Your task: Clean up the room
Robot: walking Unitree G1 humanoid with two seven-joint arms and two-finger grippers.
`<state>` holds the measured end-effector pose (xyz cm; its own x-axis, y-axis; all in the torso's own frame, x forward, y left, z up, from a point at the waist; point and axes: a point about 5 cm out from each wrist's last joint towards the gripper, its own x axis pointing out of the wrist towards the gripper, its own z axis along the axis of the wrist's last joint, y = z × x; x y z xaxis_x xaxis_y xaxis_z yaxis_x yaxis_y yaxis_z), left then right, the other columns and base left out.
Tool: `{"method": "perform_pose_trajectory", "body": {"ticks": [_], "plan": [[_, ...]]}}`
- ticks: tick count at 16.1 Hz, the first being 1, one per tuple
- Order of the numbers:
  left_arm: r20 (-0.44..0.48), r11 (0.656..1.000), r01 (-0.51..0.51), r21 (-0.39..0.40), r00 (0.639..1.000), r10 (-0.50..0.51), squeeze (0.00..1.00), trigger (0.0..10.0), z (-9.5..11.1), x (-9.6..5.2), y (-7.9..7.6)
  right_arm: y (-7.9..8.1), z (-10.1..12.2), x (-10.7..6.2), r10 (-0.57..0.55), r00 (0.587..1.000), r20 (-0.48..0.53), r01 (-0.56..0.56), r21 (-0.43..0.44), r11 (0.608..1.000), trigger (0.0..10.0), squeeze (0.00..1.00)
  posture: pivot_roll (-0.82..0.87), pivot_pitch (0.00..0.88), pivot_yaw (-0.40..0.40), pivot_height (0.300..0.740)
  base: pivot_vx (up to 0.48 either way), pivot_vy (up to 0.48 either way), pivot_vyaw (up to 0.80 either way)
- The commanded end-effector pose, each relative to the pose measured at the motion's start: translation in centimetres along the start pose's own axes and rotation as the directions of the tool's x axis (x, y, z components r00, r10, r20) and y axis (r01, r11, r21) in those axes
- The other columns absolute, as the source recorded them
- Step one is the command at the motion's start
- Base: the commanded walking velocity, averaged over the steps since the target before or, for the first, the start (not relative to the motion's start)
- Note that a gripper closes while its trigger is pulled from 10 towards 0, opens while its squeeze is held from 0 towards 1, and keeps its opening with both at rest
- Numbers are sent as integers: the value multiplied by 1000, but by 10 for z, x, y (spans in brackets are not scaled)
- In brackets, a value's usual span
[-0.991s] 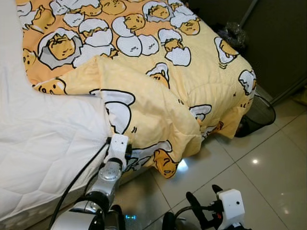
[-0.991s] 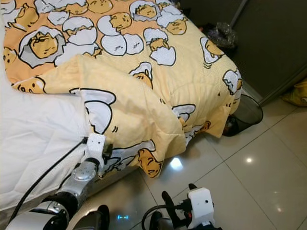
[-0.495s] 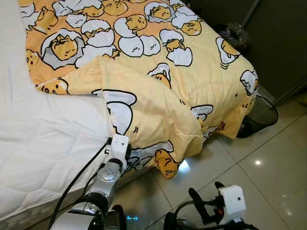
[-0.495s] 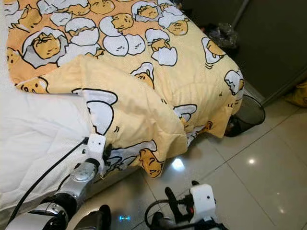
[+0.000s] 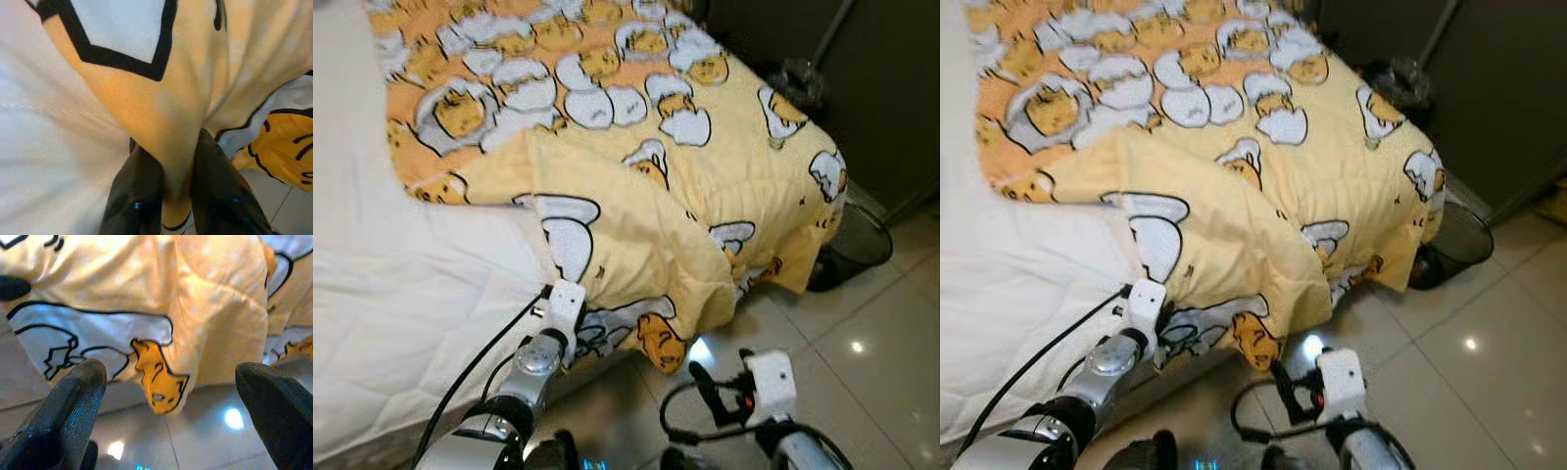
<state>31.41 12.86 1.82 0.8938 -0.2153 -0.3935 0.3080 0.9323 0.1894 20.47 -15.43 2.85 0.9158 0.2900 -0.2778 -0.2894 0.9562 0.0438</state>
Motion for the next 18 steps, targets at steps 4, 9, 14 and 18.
{"method": "perform_pose_trajectory", "body": {"ticks": [4, 9, 14, 18], "plan": [[-100, 955, 292, 60, 953, -285, 0, 0, -40, -19, -29, -8, -10, 1, -33, 999, -25, 33, 14, 999, 10000, 0, -14, 83, -44, 732, 0, 0, 0], [-112, 934, 310, 178, 949, -294, 0, 10000, -51, -28, -24, -8, -8, 15, -24, 1000, -9, 25, 15, 1000, 10000, 0, 18, 73, -37, 732, 0, 0, 0], [-142, 903, 337, 266, 940, -309, 0, 10000, -52, -28, -27, -8, -7, 19, -1, 1000, -1, 1, 5, 1000, 10000, 0, 17, 72, -36, 732, -167, -48, 0], [-174, 895, 352, 274, 934, -314, 0, 10000, -59, -31, -28, -5, -13, 14, 41, 999, -28, -41, 12, 999, 10000, 0, 13, 76, -40, 732, -219, 0, 0]]}}
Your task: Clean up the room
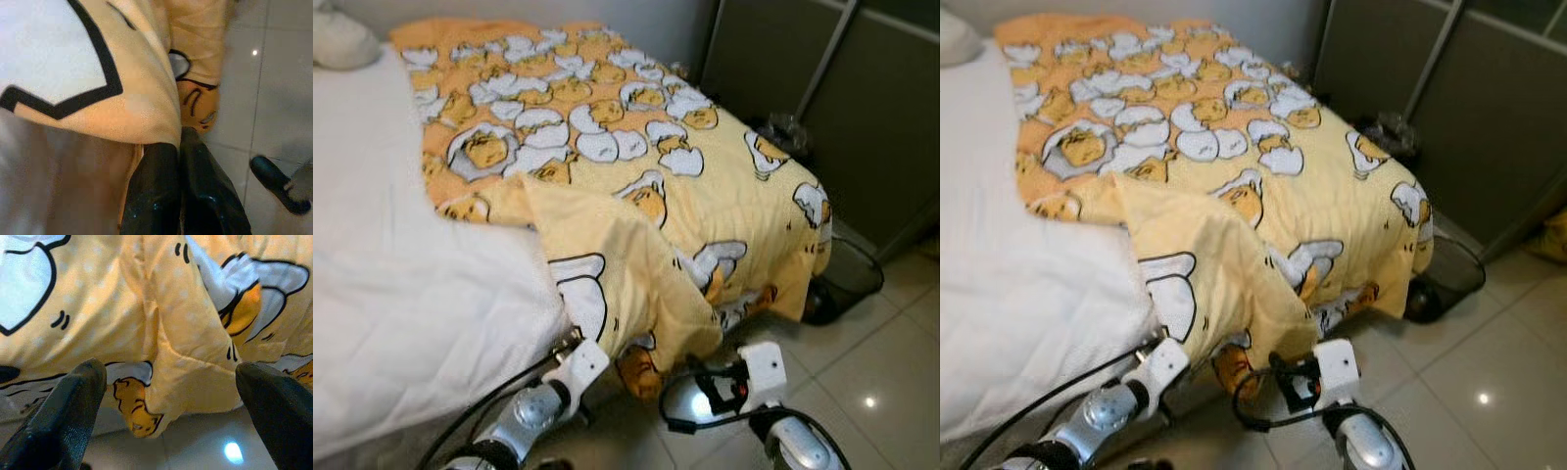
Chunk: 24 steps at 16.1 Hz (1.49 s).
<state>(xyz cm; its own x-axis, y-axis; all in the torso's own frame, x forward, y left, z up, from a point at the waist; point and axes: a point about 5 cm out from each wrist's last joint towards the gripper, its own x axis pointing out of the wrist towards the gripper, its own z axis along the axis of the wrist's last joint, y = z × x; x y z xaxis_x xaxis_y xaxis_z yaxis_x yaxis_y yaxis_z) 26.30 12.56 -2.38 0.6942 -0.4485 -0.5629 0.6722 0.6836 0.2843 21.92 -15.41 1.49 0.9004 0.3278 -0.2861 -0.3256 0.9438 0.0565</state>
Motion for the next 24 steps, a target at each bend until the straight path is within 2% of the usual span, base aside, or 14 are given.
{"method": "perform_pose_trajectory", "body": {"ticks": [1, 3, 6, 12, 13, 14, 15, 16, 17, 18, 19, 22, 23, 24], "plan": [[-24, 998, 51, 33, 998, -50, 0, 10000, -5, 0, -10, 0, -6, -4, 15, 999, -30, -14, 10, 1000, 10000, 0, 12, 79, -44, 732, 0, 0, 0], [-63, 970, 208, 125, 978, -201, 0, 10000, -5, 3, -32, -1, -9, -6, 43, 998, -49, -43, 4, 999, 10000, 0, 8, 81, -50, 732, 0, 0, 0], [-109, 869, 435, 236, 900, -421, 0, 10000, 2, 7, -70, -3, -13, -13, 107, 990, -89, -107, 3, 994, 10000, 0, -3, 77, -54, 732, 0, 0, 0], [-187, 839, 485, 247, 873, -450, 0, 10000, -1, 8, -82, -5, -13, -17, 128, 986, -102, -128, 2, 992, 10000, 0, -22, 81, -51, 732, 0, 0, 0], [-191, 846, 467, 259, 883, -429, 1000, 10000, -2, 9, -79, -4, -13, -17, 130, 986, -102, -130, 4, 992, 10000, 0, -21, 83, -53, 732, 0, 0, 0], [-198, 856, 439, 273, 897, -396, 1000, 10000, -5, 7, -74, -2, -13, -18, 131, 986, -100, -131, 10, 991, 10000, 0, -19, 82, -50, 732, 0, 0, 0], [-195, 863, 430, 266, 900, -389, 1000, 8510, -8, 6, -71, -1, -14, -19, 131, 986, -100, -130, 14, 991, 10000, 0, -17, 81, -47, 732, 0, 0, 0], [-194, 866, 429, 258, 901, -388, 580, 8157, -8, 6, -70, -1, -15, -19, 131, 986, -100, -130, 16, 991, 10000, 0, -17, 81, -47, 732, 0, 0, 0], [-185, 885, 397, 244, 915, -360, 0, 10000, -10, 5, -67, 1, -16, -19, 131, 986, -103, -129, 25, 991, 10000, 0, -11, 81, -46, 732, 0, 0, 0], [-176, 895, 373, 245, 925, -338, 0, 10000, -9, 6, -64, 2, -18, -20, 130, 986, -106, -128, 28, 991, 10000, 0, -7, 80, -47, 732, 0, 0, 0], [-175, 914, 328, 238, 940, -292, 1000, 10000, -9, 6, -59, 2, -19, -19, 131, 985, -109, -128, 31, 991, 10000, 0, -3, 74, -49, 732, 0, 0, 0], [-163, 935, 310, 175, 945, -283, 1000, 10000, -10, 6, -56, 2, -17, -15, 132, 985, -108, -130, 28, 991, 10000, 0, 2, 61, -52, 732, 0, 0, 0], [-128, 957, 256, 134, 962, -240, 0, 10000, -6, 7, -49, -1, -14, -13, 113, 989, -98, -111, 25, 993, 10000, 0, 7, 51, -48, 732, 0, 0, 0], [-90, 978, 193, 72, 978, -187, 0, 10000, -1, 9, -41, -3, -12, -12, 95, 992, -84, -93, 31, 995, 10000, 0, 10, 42, -45, 732, 0, 0, 0]]}}
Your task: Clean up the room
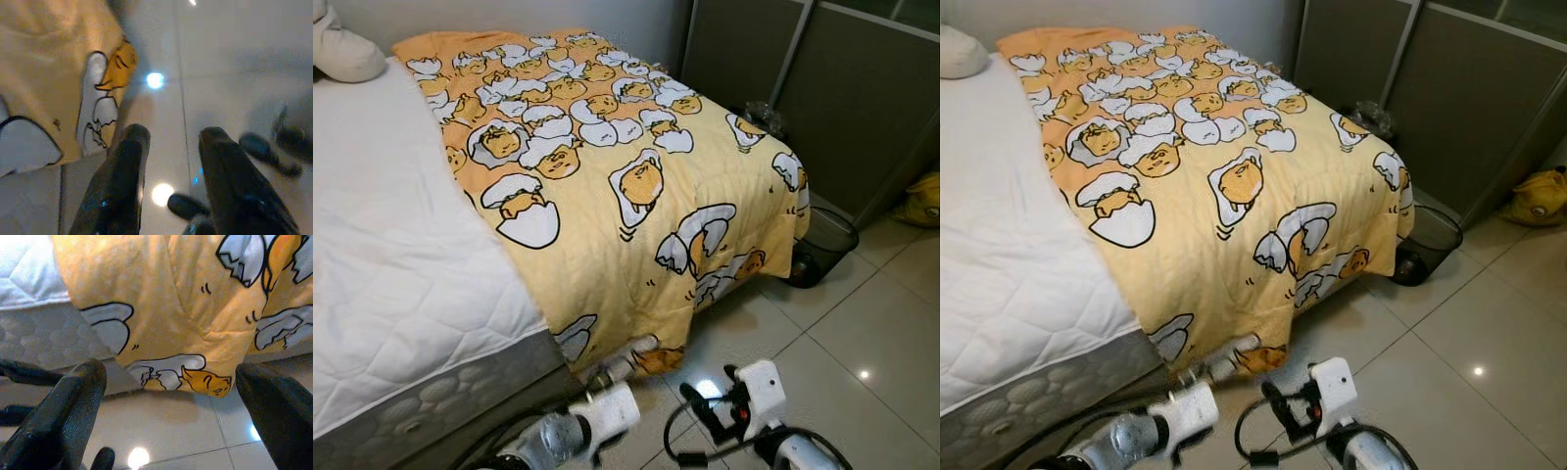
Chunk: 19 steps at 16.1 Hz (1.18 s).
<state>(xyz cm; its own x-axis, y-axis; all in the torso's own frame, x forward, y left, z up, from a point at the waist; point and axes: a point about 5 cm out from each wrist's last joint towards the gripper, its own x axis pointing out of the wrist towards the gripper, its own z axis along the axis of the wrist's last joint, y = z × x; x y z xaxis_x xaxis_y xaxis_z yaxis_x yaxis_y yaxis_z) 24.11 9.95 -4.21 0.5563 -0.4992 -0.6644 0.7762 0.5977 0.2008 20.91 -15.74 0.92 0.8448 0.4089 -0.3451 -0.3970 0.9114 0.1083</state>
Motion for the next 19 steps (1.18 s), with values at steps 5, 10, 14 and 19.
{"method": "perform_pose_trajectory", "body": {"ticks": [5, 10, 14, 19], "plan": [[241, 645, -466, -605, 666, 706, 0, 10000, 38, -52, 118, -34, 43, 20, -238, 956, 173, 230, 68, 971, 10000, 0, 86, 0, -19, 740, 0, -90, 90], [191, 493, -582, -647, 502, 843, 0, 10000, 53, -67, 132, -24, 65, 50, -179, 955, 238, 166, 76, 983, 10000, 0, 119, 0, -9, 740, 0, -428, 84], [317, 658, -544, -521, 592, 741, 0, 10000, 84, -49, 117, -23, 71, 56, -150, 949, 278, 130, 91, 987, 10000, 0, 112, 0, -6, 740, 0, -108, 0], [284, 625, -570, -533, 576, 767, 0, 10000, 86, -53, 122, -27, 73, 56, -161, 943, 292, 149, 63, 987, 10000, 0, 98, 0, 8, 740, 0, 0, 0]]}}
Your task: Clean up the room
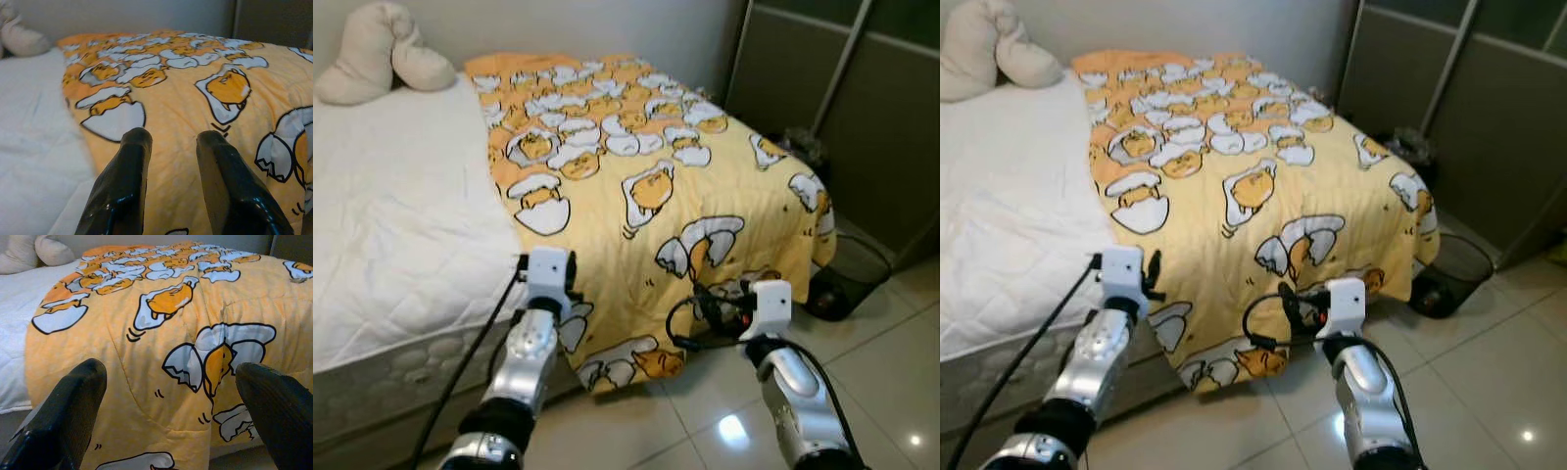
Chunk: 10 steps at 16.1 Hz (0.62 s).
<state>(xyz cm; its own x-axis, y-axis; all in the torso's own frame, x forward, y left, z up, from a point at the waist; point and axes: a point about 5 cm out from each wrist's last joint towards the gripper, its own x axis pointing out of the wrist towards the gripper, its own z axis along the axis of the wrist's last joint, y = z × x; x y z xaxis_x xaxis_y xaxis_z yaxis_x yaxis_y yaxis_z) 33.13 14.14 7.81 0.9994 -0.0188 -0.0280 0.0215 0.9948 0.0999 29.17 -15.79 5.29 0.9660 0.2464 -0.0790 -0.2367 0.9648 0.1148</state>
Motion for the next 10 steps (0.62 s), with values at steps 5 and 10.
{"method": "perform_pose_trajectory", "body": {"ticks": [5, 10], "plan": [[-41, 1000, -12, -13, 999, 12, 0, 10000, -1, 0, -1, 0, -9, -6, -37, 999, -17, 37, 29, 999, 10000, 0, 109, 0, -3, 740, 0, 288, 121], [-36, 1000, -16, -4, 999, 16, 0, 10000, -4, -4, 0, 2, -12, -7, -21, 999, -32, 21, 13, 1000, 10000, 0, 114, 0, -11, 740, 0, -288, 567]]}}
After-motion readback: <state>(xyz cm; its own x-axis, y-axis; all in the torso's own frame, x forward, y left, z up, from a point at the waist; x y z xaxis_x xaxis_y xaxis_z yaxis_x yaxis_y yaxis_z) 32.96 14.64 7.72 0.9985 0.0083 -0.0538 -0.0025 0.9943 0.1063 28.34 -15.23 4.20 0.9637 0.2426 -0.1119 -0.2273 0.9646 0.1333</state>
